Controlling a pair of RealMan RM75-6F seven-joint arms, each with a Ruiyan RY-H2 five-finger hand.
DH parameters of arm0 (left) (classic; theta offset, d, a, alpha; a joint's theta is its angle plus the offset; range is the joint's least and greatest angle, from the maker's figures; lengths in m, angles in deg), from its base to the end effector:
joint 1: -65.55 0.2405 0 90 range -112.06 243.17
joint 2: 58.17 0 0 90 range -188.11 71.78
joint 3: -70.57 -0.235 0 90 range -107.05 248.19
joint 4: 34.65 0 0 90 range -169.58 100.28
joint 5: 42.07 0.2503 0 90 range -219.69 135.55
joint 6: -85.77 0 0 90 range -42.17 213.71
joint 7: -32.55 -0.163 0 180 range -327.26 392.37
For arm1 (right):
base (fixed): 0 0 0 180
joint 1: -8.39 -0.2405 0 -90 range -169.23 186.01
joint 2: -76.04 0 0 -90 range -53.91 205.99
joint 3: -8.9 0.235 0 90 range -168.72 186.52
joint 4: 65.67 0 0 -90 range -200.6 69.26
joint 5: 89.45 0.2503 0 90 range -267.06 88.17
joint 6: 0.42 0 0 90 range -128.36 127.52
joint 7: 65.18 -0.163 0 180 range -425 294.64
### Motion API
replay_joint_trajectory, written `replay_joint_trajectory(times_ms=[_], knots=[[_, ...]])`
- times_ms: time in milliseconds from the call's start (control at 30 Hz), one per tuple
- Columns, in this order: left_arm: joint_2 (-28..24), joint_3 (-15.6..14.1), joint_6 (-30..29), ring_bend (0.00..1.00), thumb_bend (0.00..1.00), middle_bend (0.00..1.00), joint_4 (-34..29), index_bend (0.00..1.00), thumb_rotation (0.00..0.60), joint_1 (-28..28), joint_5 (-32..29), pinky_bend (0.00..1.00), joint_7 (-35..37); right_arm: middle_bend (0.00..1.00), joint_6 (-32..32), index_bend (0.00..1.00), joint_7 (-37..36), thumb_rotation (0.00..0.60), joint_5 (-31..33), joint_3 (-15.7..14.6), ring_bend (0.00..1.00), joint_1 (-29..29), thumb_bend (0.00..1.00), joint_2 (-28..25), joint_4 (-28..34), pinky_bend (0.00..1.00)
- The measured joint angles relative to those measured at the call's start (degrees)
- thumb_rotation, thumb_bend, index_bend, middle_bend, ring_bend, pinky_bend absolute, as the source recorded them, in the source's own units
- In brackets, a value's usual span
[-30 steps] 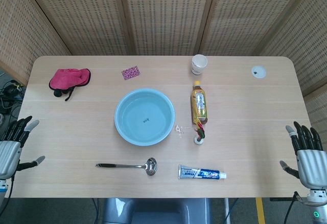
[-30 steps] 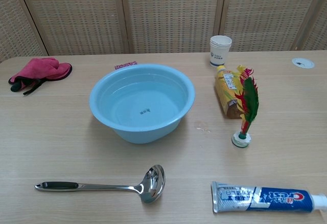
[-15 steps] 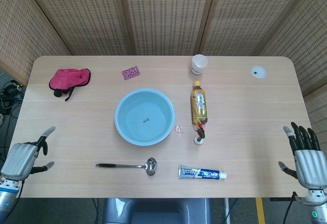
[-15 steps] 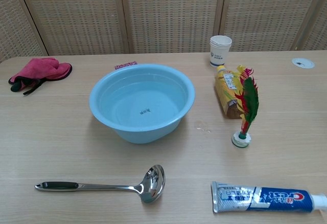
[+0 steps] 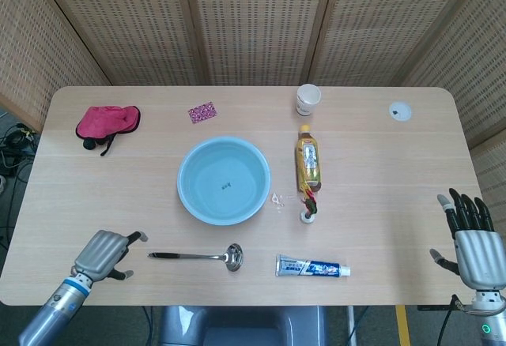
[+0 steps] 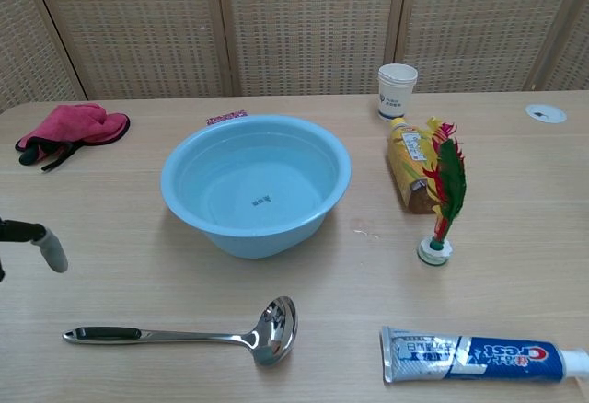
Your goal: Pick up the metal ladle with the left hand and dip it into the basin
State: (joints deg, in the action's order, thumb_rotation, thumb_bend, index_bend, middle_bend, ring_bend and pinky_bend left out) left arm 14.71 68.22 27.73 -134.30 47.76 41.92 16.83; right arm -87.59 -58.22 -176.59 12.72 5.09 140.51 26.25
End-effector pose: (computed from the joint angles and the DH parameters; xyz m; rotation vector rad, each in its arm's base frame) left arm -0.2329 0.2047 -0.0273 -1.9494 -1.0987 -0.7078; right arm -0.3072 -0.1975 0.1186 1.3940 -0.7796 0.8371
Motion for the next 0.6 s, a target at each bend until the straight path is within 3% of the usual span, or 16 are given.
replay_joint_trajectory(times_ms=[233, 600], knots=[[5.76, 1.5, 3.55, 0.96, 0.34, 0.93, 0.99, 0.41, 0.6, -3.4, -5.0, 1.0, -4.63, 0.0, 0.71, 0.0, -0.19, 0.6, 0.64, 0.12, 0.0, -0.18, 0.0, -0.06, -0.2, 0.0], [10.64, 2.5, 5.82, 0.96, 0.35, 0.93, 3.15, 0.46, 0.6, -6.38, -11.0, 1.0, -9.58, 0.0, 1.93, 0.0, 0.13, 0.6, 1.18, 0.11, 0.0, -0.69, 0.0, 0.13, -0.33, 0.0]])
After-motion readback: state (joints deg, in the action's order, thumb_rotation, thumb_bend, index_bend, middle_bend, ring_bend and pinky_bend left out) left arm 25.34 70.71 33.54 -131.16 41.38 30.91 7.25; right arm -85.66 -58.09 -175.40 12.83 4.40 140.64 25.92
